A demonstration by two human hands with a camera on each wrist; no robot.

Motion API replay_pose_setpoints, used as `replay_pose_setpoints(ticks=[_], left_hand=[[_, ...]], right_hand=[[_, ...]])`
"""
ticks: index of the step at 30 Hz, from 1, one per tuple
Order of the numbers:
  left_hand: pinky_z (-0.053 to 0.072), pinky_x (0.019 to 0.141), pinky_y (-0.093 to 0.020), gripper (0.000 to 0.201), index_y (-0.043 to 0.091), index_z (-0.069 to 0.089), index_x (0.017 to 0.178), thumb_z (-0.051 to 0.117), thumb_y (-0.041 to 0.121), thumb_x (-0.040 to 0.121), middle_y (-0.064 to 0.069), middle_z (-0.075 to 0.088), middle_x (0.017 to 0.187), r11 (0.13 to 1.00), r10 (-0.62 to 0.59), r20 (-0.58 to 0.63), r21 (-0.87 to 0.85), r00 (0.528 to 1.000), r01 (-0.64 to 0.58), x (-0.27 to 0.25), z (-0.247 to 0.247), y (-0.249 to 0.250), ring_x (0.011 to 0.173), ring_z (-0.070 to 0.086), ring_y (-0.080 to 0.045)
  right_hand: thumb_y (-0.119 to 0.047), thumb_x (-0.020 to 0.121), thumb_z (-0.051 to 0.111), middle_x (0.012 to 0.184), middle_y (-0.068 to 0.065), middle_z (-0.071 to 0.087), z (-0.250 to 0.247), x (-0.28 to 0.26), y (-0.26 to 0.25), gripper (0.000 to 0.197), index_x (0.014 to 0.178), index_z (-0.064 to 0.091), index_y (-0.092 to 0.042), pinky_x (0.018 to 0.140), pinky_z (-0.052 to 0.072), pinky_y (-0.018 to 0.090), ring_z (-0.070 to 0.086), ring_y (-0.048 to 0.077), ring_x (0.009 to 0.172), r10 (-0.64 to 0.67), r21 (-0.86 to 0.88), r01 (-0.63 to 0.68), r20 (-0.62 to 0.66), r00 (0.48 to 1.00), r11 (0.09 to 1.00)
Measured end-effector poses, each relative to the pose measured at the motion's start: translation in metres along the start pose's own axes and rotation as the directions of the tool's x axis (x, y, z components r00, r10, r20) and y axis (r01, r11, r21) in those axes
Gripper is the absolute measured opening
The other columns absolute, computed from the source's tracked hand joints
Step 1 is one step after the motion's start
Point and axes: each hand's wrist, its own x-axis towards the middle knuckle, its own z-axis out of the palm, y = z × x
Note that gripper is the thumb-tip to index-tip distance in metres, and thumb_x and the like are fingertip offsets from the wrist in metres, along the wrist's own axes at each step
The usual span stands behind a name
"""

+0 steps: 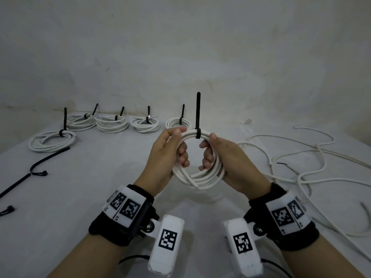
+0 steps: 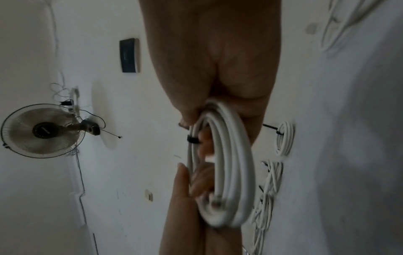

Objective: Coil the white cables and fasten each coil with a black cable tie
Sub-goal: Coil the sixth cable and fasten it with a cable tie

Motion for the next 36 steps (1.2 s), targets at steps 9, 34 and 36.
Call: replay_pose_setpoints(ticks=[9,34,36], left_hand=[[0.051,0.053,-0.022,0.025,0.015,0.045,0.120,0.026,0.017,0.104,-0.002,0.048,0.075,0.962,-0.189,0.000,0.202,0.982,0.185,0.003,-0.001,-0.015,0.058,0.059,-0.005],[0.050,0.074,-0.036,0.075,-0.006,0.047,0.128,0.056,0.054,0.085,-0.005,0.071,0.061,0.790,-0.073,-0.651,0.425,0.755,0.443,0.081,-0.222,0.013,0.067,0.068,-0.022],[0.043,0.100,-0.045,0.115,0.007,0.040,0.139,0.067,0.079,0.053,-0.025,0.057,0.126,0.568,-0.080,-0.642,0.600,0.762,0.564,0.079,-0.219,0.020,0.117,0.053,-0.036]], right_hand=[[-0.033,0.101,0.038,0.057,-0.001,0.044,-0.008,0.012,0.018,0.035,0.096,0.060,-0.006,0.058,0.051,0.026,0.048,0.011,0.051,0.006,0.129,0.011,-0.135,0.991,0.992],[-0.022,0.093,0.059,0.128,-0.015,0.049,-0.034,0.023,0.058,0.021,0.111,0.064,-0.030,0.094,0.026,0.002,0.047,-0.004,0.116,0.139,-0.825,0.104,0.215,0.967,0.555],[-0.021,0.092,0.060,0.127,-0.016,0.050,-0.035,0.023,0.059,0.020,0.109,0.065,-0.031,0.087,0.025,-0.006,0.046,-0.010,0.111,0.136,-0.812,0.098,0.213,0.968,0.575]])
